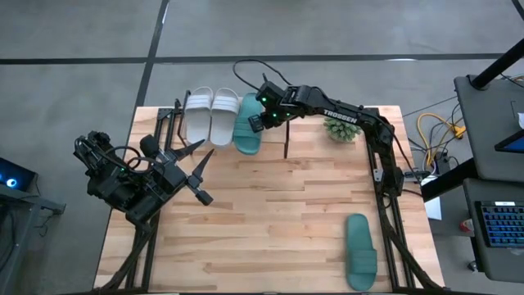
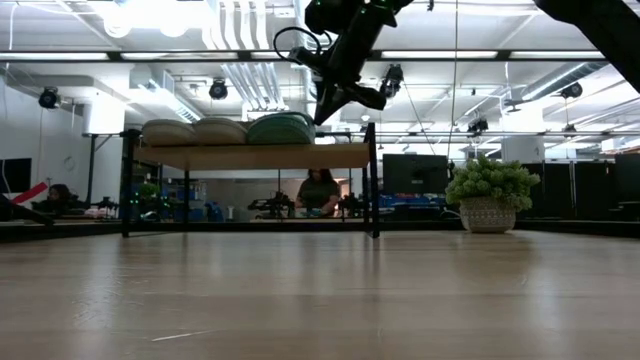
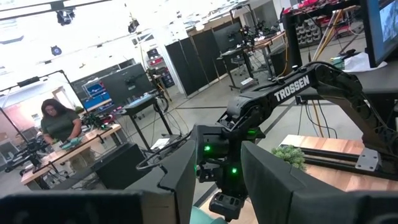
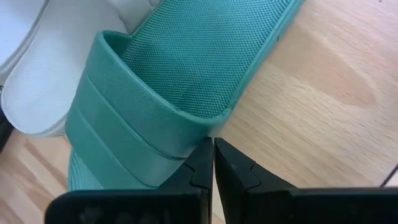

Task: Pick and place slides into the shelf
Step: Put the left green slipper on the shelf, then put the green slipper on the shelf

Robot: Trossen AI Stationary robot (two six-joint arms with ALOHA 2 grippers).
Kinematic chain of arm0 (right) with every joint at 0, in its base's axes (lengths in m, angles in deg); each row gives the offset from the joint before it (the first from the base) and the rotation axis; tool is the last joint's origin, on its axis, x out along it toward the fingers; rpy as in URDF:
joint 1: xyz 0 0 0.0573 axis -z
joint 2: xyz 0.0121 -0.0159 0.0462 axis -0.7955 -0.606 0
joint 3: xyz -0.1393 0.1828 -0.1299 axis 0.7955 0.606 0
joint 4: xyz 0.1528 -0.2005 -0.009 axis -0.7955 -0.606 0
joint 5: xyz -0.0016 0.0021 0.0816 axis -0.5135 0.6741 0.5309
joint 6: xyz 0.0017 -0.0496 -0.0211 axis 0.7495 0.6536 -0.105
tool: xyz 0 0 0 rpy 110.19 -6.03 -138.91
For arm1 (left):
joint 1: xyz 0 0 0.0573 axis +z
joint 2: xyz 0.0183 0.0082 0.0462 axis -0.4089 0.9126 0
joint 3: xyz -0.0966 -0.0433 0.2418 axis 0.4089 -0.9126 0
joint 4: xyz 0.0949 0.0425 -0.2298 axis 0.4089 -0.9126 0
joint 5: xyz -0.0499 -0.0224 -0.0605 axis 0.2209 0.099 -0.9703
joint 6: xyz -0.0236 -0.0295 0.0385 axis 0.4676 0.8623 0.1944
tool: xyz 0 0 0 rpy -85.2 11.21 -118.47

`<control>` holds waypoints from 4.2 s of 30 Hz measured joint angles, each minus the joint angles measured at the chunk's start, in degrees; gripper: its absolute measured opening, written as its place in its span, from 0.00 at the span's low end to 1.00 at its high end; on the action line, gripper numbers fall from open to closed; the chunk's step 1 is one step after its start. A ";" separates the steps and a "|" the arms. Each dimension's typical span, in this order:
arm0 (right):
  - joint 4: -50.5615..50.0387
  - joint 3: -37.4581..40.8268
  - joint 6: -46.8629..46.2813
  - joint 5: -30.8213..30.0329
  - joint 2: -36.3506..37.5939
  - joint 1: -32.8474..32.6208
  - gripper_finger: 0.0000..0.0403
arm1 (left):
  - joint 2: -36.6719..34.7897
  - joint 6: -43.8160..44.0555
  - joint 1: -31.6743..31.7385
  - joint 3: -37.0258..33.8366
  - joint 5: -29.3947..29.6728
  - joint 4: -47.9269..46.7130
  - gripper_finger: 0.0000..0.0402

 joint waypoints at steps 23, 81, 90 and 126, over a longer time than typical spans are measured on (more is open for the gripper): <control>-6.14 -2.06 0.81 -6.05 1.69 -0.11 0.02 | -0.09 -1.05 0.00 -0.65 0.52 -3.58 0.28; -31.53 -1.15 -30.93 -21.45 15.09 -35.29 0.02 | 0.31 5.77 3.78 -11.77 0.34 -3.45 0.28; -31.55 2.37 -38.49 -21.08 17.30 -37.29 0.02 | 1.39 6.71 4.16 -12.59 -6.15 -3.18 0.28; 2.37 50.12 -51.85 -15.33 48.19 -36.29 0.02 | 15.85 17.08 14.84 -11.72 -27.53 -2.04 0.28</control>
